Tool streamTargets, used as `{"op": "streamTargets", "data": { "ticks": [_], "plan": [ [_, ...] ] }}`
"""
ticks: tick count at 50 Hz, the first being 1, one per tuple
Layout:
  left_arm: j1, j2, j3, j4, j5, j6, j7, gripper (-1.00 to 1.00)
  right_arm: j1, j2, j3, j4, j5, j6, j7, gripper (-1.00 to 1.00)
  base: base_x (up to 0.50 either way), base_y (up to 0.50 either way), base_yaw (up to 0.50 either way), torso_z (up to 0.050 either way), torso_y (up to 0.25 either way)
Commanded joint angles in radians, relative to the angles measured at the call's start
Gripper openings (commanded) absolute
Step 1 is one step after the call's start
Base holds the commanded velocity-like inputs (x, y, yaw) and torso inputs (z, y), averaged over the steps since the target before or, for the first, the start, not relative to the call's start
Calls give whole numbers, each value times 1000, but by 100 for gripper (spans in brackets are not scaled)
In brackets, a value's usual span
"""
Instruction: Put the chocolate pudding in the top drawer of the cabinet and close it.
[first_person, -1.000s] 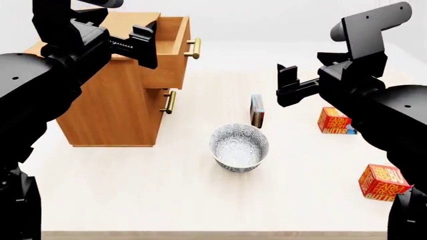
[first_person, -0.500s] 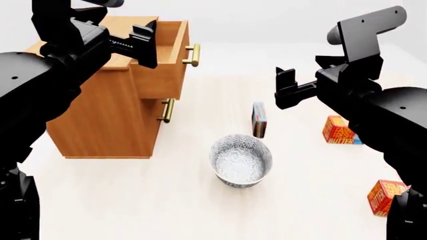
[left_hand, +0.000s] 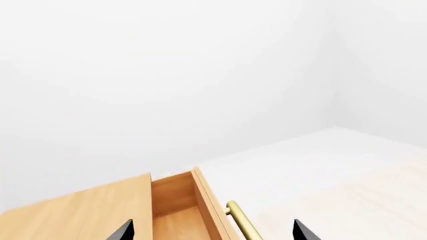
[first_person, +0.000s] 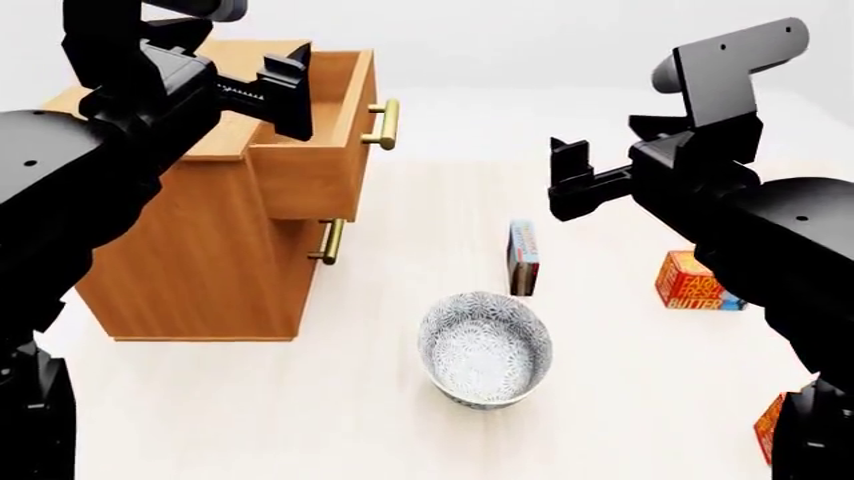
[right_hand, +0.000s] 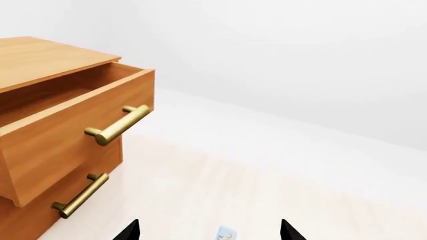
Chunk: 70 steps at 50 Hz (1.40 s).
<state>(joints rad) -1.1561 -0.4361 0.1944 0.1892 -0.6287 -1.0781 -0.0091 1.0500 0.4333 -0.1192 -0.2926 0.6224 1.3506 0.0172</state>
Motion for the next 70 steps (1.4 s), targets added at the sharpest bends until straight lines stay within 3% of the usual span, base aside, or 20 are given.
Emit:
{"op": "streamTargets", "data": {
  "ticks": [1,70],
  "plan": [
    [3,-4,1,6,-3,3,-2,100,-1,-3,-14,12,-2,-17,-2,100,148,0,0,0,0],
    [16,-19,7,3,-14,20,-18,100,-11,-13,-25,57,13,-25,23,100,116,0,0,0,0]
  ]
}}
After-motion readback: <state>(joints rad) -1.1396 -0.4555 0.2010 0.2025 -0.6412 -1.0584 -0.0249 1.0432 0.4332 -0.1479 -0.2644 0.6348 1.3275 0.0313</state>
